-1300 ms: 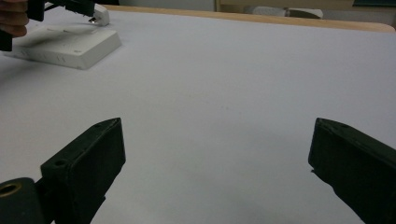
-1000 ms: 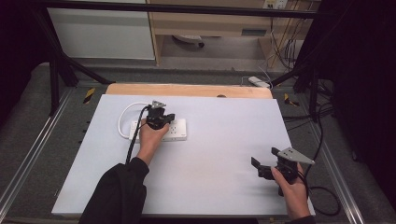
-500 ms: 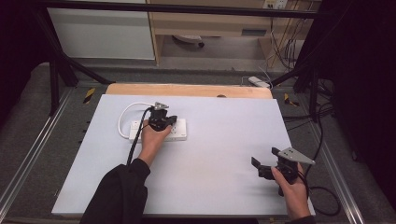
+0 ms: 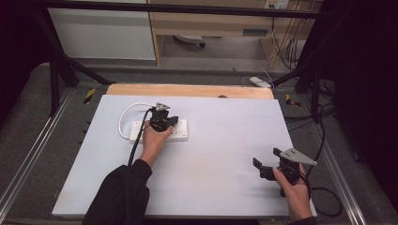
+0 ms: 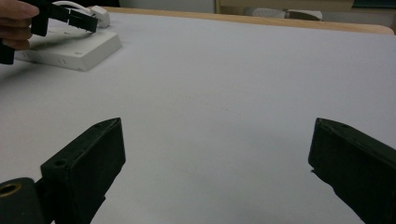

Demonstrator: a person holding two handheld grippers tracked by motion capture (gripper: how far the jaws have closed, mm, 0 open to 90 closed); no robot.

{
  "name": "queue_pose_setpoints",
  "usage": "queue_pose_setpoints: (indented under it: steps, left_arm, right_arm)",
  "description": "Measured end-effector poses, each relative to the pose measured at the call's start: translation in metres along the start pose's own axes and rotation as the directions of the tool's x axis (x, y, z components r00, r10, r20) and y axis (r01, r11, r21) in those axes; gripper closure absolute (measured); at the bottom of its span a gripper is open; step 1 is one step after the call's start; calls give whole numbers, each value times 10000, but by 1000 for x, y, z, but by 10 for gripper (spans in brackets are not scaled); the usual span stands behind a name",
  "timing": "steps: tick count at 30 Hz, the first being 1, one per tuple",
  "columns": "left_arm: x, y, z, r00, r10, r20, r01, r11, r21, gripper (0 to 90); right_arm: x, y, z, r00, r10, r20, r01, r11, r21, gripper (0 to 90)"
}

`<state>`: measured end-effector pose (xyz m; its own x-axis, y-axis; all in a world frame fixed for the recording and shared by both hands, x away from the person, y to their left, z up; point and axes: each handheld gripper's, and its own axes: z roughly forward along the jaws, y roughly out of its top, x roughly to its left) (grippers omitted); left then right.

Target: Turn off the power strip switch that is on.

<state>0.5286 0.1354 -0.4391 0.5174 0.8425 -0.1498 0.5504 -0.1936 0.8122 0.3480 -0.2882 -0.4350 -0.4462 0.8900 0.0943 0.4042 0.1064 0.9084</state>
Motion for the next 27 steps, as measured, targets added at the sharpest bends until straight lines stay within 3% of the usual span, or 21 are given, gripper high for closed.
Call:
queue_pose_setpoints:
  steps: [27]
  left_arm:
    - [-1, -1, 0, 10000, 55, -57, -56, 10000, -61, 900]
  right_arm:
    - [0, 0, 0, 10000, -1, 14, 1, 10000, -32, 43]
